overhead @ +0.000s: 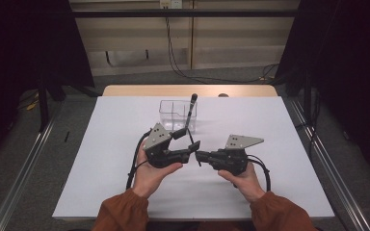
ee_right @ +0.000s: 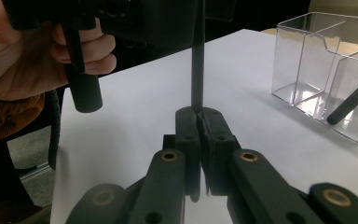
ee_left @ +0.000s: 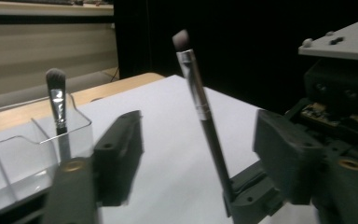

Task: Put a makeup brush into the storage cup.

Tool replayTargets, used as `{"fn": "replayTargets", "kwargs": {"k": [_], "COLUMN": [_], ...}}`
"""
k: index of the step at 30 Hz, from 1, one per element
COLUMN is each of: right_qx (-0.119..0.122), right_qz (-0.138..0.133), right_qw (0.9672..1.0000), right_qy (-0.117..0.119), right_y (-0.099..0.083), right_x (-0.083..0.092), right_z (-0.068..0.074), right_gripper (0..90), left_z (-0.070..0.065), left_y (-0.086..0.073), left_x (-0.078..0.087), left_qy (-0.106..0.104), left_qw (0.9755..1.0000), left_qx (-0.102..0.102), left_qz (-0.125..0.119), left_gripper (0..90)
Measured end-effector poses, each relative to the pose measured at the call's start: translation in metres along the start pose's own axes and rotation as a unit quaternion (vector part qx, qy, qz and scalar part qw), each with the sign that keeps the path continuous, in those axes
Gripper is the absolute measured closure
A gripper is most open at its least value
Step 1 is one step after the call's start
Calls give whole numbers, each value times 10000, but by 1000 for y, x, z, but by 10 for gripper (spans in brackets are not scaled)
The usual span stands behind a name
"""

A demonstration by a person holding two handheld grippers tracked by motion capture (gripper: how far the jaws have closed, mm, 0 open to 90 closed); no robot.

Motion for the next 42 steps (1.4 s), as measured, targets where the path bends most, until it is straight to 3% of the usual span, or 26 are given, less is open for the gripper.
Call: {"fn": "replayTargets", "kwargs": {"k": [2, 11, 17, 31, 37, 42], "right_qx": [-11, 21, 21, 6, -27, -46], "right_qz": [9, 63, 64, 85, 86, 77], "right_qw": [10000, 10000, 10000, 10000, 9999, 9999], "right_qy": [-9, -53, -51, 30, 59, 76], "right_y": [-1, -5, -6, -9, -9, -8], "right_x": [0, 0, 0, -2, -2, -2], "right_z": [0, 4, 4, 7, 7, 6], "right_gripper": [869, 869, 869, 860, 851, 785], "left_z": [0, -3, -3, -9, -8, -5], "left_y": [-2, -9, -9, -11, -11, -11], "left_x": [-2, -5, -6, -7, -6, -5], "left_qy": [-123, -347, -410, -597, -529, -493], "left_qw": [9999, 9991, 9986, 9979, 9983, 9984], "left_qx": [-19, 166, 272, 243, 227, 253], "left_qz": [98, 164, 168, 115, 81, 68], "left_gripper": [521, 770, 813, 852, 855, 855]}}
Point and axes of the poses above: each handheld gripper's, and its own axes: x roughly backward along the jaws, y roughly out of its top, z roughly to its left, the point moved 7 cm from there along -x, roughly forward along the jaws, and after that the axes turned 15 degrees about -y, right-handed, at the moved point
